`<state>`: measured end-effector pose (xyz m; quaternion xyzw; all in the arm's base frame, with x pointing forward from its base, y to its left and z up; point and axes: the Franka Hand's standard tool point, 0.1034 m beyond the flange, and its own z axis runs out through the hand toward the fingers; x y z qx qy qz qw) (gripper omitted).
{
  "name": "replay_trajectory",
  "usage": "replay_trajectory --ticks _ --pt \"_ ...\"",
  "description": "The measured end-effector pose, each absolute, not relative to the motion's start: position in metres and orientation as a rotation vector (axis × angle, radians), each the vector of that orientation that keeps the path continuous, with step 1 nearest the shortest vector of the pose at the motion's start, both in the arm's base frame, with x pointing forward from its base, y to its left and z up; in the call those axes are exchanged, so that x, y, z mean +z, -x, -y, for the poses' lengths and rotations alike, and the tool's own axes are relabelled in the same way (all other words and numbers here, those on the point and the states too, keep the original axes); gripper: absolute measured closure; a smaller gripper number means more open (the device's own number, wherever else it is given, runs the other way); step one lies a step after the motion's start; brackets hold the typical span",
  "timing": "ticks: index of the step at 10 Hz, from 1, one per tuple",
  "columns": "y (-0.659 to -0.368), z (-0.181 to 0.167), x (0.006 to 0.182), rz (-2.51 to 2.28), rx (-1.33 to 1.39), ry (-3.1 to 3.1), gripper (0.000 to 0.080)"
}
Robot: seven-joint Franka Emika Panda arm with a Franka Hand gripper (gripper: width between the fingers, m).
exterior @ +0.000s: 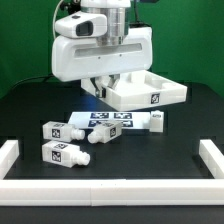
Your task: Assemble one leg
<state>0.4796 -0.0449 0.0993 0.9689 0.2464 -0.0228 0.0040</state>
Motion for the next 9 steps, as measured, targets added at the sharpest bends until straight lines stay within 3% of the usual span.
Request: replay_trajectory --ticks 5,6,7,9 --pt "-0.476 0.044 0.097 -0.771 -0.089 -3.041 0.0744" --pt "-0.490 0.052 0.103 -0.719 -0.143 -3.070 0.0744" --pt "-0.522 0.060 0.111 -0.685 -0.162 -3.085 0.0744" --pt "-0.565 0.066 0.106 -0.392 -0.194 -3.152 0.0744"
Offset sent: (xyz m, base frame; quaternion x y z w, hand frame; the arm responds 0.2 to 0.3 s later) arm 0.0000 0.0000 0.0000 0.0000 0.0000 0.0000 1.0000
